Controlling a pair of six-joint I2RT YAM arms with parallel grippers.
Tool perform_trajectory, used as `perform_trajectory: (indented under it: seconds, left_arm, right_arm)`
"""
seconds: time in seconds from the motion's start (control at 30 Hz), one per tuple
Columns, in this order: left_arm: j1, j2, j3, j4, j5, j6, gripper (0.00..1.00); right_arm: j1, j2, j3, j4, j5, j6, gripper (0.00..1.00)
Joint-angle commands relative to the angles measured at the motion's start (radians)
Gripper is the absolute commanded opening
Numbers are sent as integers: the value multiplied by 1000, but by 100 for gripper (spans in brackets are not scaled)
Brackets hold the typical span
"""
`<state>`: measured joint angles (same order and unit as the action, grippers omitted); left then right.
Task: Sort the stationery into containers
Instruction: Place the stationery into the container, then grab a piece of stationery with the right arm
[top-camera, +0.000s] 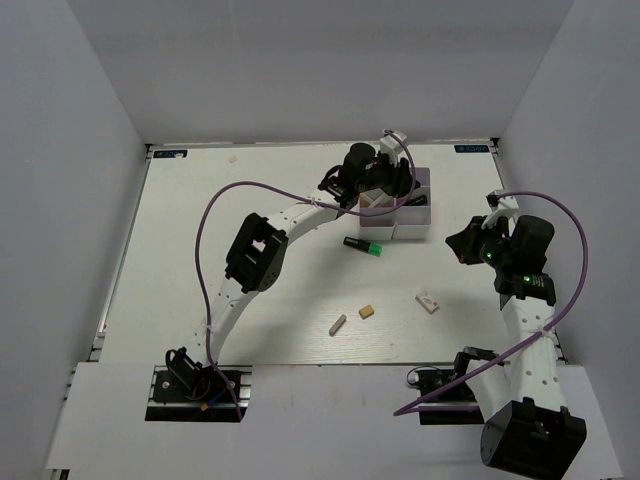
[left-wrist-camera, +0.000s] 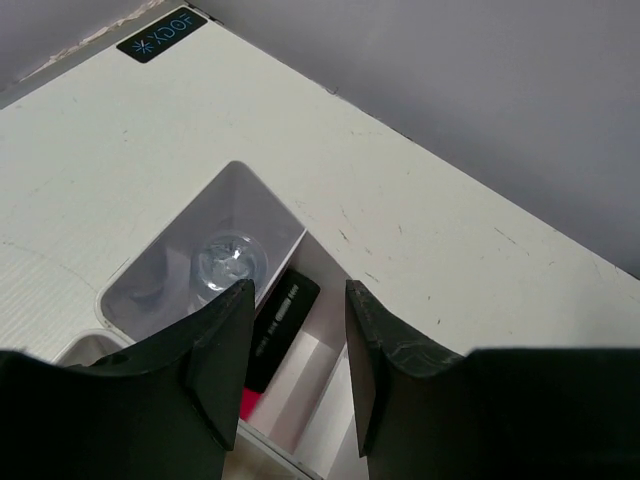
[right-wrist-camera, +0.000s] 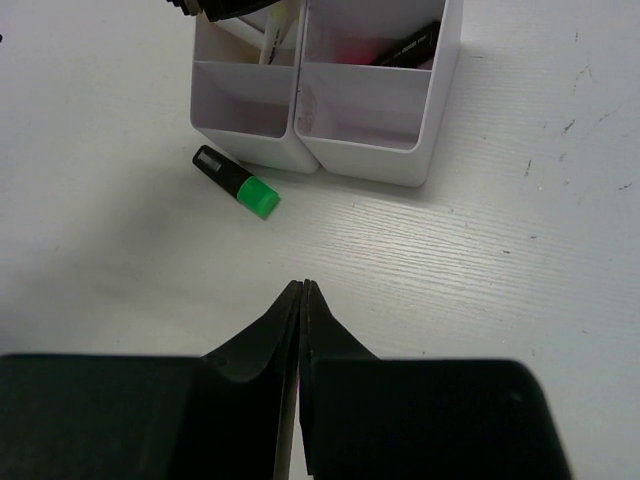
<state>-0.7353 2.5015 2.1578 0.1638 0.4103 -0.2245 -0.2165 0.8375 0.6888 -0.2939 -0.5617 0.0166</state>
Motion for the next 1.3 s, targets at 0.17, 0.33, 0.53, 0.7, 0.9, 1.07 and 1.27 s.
perform_trajectory:
  seconds: [0.17, 0.33, 0.53, 0.7, 0.9, 1.07, 1.27]
  left_arm:
    - [-12, -62, -1, 39, 25, 11, 48]
    - [-33, -231, -84, 69, 68, 31, 51]
    - [-33, -636, -581, 152, 19, 22, 68]
    - [-12, -1024, -975, 73, -155, -64, 82]
    - [-12, -1453, -1381, -223, -367, -252, 95]
    - [-12, -1754, -1597, -398, -449, -462, 96]
    - [-12, -2049, -1699, -530, -524, -590, 100]
  right_arm:
    - [-6, -11, -14, 35, -73, -61, 21]
    - [6, 34, -20, -115, -446, -457, 55]
    - [84, 158, 49, -330, -471, -1001, 65]
    - [215, 278, 118, -314, -368, -1100, 67]
    - [436, 438, 181, -128, -109, -991, 67]
    - [537, 549, 218, -13, 57, -882, 67]
    - [566, 635, 256, 22, 118, -853, 66]
